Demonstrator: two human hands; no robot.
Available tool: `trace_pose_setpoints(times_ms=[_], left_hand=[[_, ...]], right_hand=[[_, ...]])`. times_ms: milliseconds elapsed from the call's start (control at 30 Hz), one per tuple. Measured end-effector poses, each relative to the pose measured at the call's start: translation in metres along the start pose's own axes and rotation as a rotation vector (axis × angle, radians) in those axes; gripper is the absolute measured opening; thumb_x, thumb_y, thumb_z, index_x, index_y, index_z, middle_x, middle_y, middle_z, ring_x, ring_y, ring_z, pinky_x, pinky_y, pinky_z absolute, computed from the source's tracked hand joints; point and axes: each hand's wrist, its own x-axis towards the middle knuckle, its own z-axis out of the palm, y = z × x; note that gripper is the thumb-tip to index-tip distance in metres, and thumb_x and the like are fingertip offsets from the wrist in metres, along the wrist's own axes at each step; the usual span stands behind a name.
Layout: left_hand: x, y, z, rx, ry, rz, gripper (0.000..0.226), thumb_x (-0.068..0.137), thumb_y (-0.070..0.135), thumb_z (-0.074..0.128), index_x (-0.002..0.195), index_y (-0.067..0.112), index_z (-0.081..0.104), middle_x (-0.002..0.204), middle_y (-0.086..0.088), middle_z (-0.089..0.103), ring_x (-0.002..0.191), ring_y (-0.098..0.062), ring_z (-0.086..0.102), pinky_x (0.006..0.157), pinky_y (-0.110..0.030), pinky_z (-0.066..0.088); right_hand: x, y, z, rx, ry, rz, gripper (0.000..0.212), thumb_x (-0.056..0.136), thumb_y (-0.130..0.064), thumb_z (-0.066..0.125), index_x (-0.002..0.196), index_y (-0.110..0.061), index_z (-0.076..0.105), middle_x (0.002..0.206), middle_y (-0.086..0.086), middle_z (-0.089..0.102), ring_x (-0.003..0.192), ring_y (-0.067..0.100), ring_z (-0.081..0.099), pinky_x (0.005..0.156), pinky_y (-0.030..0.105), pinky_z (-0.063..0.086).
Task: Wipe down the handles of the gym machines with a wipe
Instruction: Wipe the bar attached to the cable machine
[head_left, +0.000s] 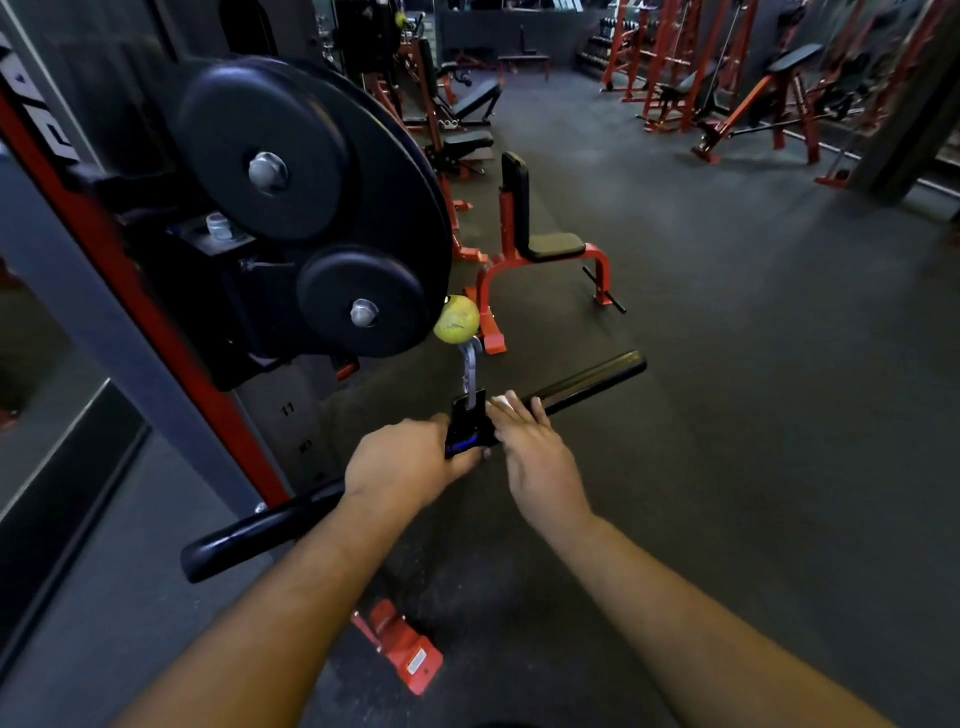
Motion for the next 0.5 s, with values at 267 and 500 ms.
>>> trace_pose_setpoints(times_ms=[267,500], left_hand=[[-0.007,0.000,0.002,-0.011,0.013,0.016,0.072,0.086,0.090,0.034,0.120,0.031,0.057,0.081,0.007,0.060,0.072,-0.016,0.063,0.065,-0.037,0.059],[-0.005,-0.001,0.003,-0.023,0.018,0.020,0.072,0.086,0.090,0.033,0.119,0.031,0.057,0.078,0.007,0.060,0.070,-0.016,0.064,0.066,-0.037,0.059]], right_hand=[[0.002,0.100,-0.048,-0.377,-0.016,-0.340,0.043,0.102,-0.010,0.048,0.144,-0.008,0.053,0.150,0.006,0.052,0.140,0.020,0.048,0.118,0.053,0.032],[0.017,0.104,-0.058,-0.080,0.140,0.425,0.053,0.095,0.006,0.048,0.143,-0.018,0.056,0.149,0.010,0.052,0.140,0.029,0.047,0.120,0.046,0.032]])
